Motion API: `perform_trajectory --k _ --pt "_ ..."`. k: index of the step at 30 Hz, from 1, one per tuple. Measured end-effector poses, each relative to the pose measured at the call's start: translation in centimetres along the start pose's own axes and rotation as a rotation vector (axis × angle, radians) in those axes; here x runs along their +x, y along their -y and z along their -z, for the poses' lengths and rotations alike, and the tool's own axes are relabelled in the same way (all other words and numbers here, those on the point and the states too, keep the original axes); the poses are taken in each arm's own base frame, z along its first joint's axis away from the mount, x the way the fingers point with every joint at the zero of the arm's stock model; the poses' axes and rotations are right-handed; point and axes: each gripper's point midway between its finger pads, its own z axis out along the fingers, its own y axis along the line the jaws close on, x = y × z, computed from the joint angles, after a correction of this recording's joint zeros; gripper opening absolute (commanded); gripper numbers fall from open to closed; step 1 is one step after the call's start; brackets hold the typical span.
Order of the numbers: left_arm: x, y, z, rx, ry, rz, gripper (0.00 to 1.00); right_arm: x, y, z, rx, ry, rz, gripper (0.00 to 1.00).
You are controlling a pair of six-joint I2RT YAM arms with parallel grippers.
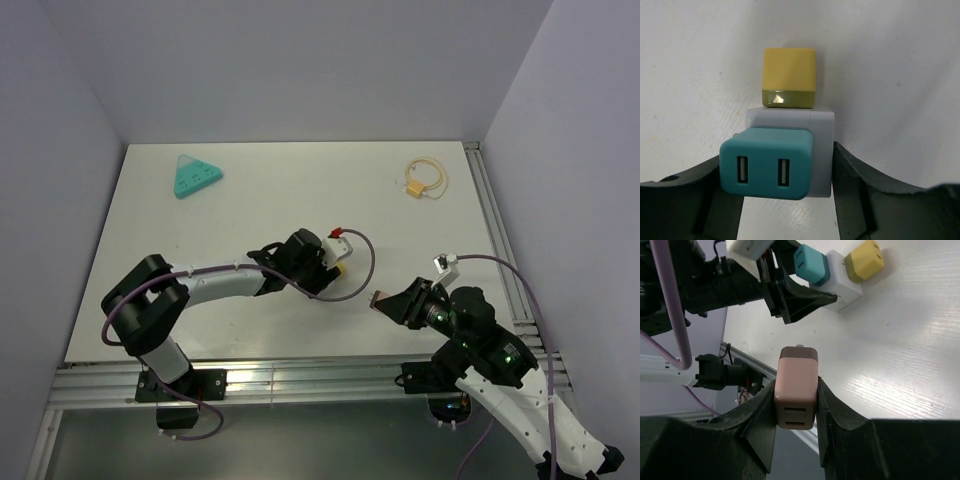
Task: Insert the plug
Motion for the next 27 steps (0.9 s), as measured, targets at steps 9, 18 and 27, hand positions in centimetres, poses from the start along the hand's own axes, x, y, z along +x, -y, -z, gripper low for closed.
perform_trajectory --k 9,18,27 --pt "-0.2 -0.7 0.0 -0.094 0.028 0.236 0.22 1.3 1.1 -2.5 0.032 -0.076 -0.014 0.0" --pt "0.0 0.0 0.4 -0.122 0.062 0.366 0.5 1.8 1.8 -4.8 0.057 -0.111 -0.02 0.0" --pt "0.4 1.8 0.8 -0.221 0.058 0.383 0.88 1.8 2.1 -5.7 0.048 -0.102 -0.027 0.0"
